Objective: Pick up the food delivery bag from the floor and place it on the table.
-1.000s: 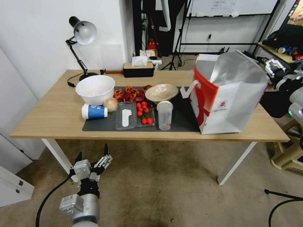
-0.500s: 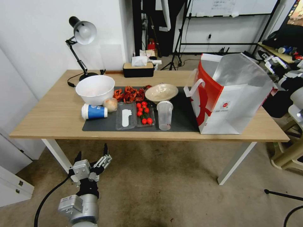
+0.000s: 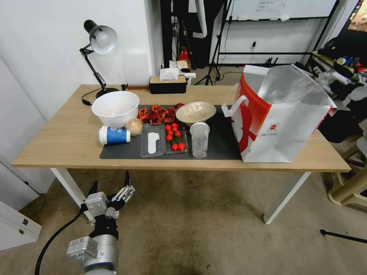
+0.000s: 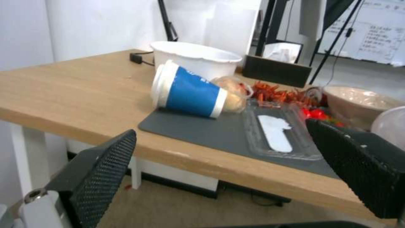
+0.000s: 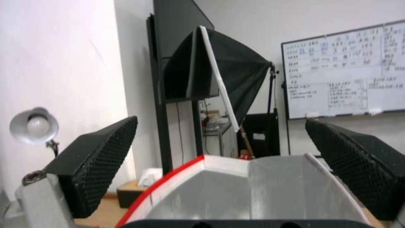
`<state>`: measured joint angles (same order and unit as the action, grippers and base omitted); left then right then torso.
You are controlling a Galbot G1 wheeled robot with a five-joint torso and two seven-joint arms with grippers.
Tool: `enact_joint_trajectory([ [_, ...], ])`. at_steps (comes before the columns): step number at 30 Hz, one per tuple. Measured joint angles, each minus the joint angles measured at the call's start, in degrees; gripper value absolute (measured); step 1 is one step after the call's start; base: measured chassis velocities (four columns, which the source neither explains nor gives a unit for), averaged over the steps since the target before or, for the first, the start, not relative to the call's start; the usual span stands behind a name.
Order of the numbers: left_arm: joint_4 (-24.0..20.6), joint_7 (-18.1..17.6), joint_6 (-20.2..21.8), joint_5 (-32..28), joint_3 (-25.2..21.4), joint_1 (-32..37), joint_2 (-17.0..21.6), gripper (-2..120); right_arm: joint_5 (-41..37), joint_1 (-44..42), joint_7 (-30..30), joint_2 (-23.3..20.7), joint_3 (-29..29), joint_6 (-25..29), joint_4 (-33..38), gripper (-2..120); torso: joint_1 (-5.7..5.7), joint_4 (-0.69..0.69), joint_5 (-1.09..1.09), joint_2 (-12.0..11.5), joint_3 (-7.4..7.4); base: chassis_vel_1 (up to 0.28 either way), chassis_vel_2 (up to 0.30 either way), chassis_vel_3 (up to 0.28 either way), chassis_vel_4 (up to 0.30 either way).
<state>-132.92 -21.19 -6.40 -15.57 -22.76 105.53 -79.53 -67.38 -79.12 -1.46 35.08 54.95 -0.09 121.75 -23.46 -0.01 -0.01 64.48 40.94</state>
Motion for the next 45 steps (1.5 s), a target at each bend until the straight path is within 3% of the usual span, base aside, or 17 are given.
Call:
enact_joint_trajectory([
  [10,-0.56,1.16,-0.82,0.32,-0.14,0.22,0.14,100,13.94,-11.21,-0.04,5.43,-0.14,7.3,7.2,100,0.0,0.0,0.0,0.0,0.0,0.0,0.0,0.0,0.0],
  [13,-1.2,1.06,-1.02,0.39,-0.14,0.28,0.26,100,21.24,-13.93,1.91,8.93,-4.16,8.66,11.4,100,0.0,0.01,0.0,0.0,0.0,0.0,0.0,0.0,0.0],
  [20,-1.5,2.78,-2.11,1.28,-0.03,0.96,0.6,100,29.43,-19.49,2.8,15.27,-10.78,13.68,13.11,100,0.0,0.02,-0.01,0.0,0.0,0.0,0.0,0.0,0.0],
  [23,-1.4,3.53,-2.49,1.58,0.02,1.02,0.64,100,31.66,-22.4,2.35,17.88,-12.34,16.4,12.61,100,0.0,0.0,0.0,0.0,0.0,0.0,0.0,0.0,0.0],
  [25,-0.87,4.83,-2.71,2.38,0.06,1.07,0.67,100,34.37,-25.81,2.1,22.17,-15.04,20.12,10.79,100,0.01,-0.01,-0.02,0.01,-0.01,0.0,0.0,0.0,0.0],
  [30,0.47,6.74,-3.51,3.27,0.22,1.08,0.97,100,37.41,-27.04,2.73,26.3,-19.34,24.35,5.59,100,0.0,0.01,0.0,0.0,0.0,0.0,0.0,0.0,0.0],
  [45,5.75,8.94,-4.54,1.98,0.48,-1.09,1.82,100,44.14,-25.15,3.71,31.03,-26.06,26.53,-3.16,100,0.0,0.0,0.0,0.0,0.0,0.0,0.0,0.0,0.0],
])
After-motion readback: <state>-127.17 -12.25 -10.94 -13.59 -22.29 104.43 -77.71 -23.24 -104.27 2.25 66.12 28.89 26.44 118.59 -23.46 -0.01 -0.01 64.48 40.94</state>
